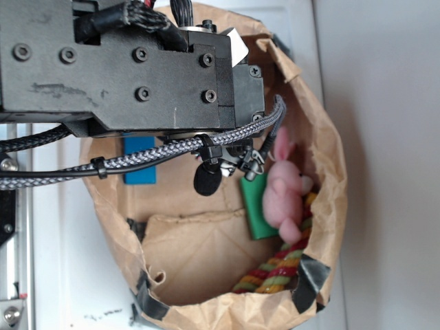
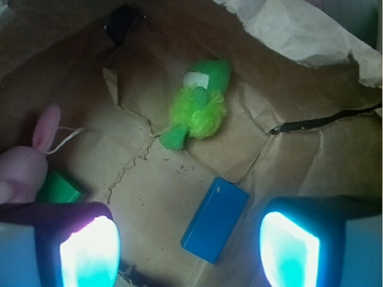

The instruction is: Grab the green animal.

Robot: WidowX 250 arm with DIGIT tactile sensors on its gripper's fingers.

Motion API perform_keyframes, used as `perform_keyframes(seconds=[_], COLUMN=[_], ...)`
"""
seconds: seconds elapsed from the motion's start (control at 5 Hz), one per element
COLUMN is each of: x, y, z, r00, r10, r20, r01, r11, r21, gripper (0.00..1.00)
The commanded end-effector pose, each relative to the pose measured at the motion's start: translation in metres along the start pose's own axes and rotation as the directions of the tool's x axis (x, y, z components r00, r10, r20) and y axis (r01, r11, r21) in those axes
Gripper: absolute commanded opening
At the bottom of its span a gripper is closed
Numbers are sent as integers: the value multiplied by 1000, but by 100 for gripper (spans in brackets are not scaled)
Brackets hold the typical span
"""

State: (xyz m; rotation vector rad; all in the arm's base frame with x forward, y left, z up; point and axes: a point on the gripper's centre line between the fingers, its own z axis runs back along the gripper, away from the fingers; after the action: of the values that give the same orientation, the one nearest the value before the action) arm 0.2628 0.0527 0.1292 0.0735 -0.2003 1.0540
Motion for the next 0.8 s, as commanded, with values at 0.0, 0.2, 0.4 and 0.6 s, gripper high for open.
perform_keyframes(seconds=[0.0,0.2,0.4,0.6], x=[10,10,28,32], y=[11,11,4,2], z=[12,12,-7,-15], r00=[999,999,997,995], r10=[33,33,75,96], r20=[32,32,21,36], r01=[-31,-31,-75,-94], r11=[999,999,997,994], r21=[-33,-33,-33,-48], gripper=[100,100,100,100])
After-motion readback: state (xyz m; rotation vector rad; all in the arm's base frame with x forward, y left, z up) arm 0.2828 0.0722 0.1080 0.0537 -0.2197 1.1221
